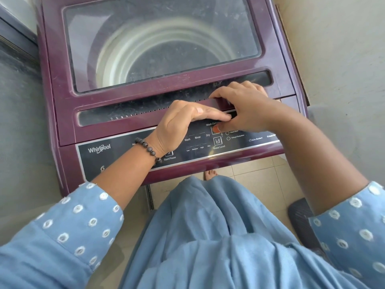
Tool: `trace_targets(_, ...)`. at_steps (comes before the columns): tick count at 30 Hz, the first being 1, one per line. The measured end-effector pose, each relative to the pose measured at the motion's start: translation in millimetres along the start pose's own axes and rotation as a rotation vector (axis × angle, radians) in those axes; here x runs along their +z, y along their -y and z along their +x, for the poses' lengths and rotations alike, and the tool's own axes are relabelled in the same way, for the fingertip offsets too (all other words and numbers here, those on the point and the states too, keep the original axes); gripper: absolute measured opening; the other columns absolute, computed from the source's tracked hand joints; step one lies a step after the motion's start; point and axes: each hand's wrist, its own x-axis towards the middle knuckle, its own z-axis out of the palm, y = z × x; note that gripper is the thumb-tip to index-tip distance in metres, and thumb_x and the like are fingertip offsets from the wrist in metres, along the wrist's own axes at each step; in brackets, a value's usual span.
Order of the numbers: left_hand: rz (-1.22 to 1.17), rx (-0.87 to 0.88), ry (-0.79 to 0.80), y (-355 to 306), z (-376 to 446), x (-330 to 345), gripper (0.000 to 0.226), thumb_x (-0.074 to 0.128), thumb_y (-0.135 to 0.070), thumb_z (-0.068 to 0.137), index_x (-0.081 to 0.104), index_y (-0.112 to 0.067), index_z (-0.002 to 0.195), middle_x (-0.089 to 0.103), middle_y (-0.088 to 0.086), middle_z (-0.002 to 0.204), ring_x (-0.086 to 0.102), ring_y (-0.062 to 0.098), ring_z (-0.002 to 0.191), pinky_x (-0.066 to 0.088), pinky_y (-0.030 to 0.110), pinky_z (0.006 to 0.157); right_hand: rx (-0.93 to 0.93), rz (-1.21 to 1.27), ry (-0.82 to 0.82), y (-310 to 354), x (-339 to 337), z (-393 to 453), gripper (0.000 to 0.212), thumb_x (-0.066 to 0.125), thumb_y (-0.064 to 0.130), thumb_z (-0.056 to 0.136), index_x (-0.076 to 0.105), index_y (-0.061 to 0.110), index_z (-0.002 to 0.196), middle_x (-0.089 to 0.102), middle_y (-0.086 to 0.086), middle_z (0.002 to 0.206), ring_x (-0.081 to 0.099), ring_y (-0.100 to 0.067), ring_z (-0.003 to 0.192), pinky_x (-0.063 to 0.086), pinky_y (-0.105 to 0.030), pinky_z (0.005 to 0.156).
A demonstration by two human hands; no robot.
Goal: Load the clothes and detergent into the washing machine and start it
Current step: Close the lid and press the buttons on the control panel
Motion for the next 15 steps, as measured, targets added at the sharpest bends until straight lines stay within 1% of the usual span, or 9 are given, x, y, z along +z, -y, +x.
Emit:
trace_targets(6, 0.001, -0.018, -0.011, 1.3, 1.8, 1.9, 0.054, 0.019, -0.002, 0.089, 0.069, 0.002, 0.11, 0.071, 0.013, 0.112, 0.064, 0.015, 0.114, 0.044, 0.023, 0.099, 0.02, -0.05, 0.013, 5.5, 0.2, 1.1, 0.078, 0.072, 0.055, 0.074, 0.039, 0.03, 0.14, 0.047, -0.003, 0.129, 0.038, -0.029, 0.124, 0.022, -0.04, 0.11)
trace_targets(11, -0.014, -0.008, -0.014, 2.8, 2.8, 2.9, 0.054, 0.019, -0.004, 0.088, 0.069, -0.003, 0.108, 0.071, 0.01, 0.11, 0.065, 0.015, 0.113, 0.045, 0.024, 0.099, 0.021, -0.086, 0.001, 7.3, 4.0, 1.2, 0.077, 0.071, 0.054, 0.075, 0.038, 0.029, 0.14, 0.047, -0.004, 0.129, 0.039, -0.029, 0.124, 0.024, -0.039, 0.108)
trace_targets(15, -0.017, -0.019, -0.01, 4.3, 3.1, 3.2, 0.054, 0.019, -0.004, 0.089, 0.069, -0.002, 0.108, 0.071, 0.011, 0.11, 0.065, 0.016, 0.113, 0.045, 0.024, 0.099, 0.019, -0.067, 0.0, 6.5, 5.7, 1.2, 0.077, 0.072, 0.054, 0.075, 0.038, 0.03, 0.14, 0.046, -0.004, 0.129, 0.038, -0.029, 0.124, 0.023, -0.039, 0.108)
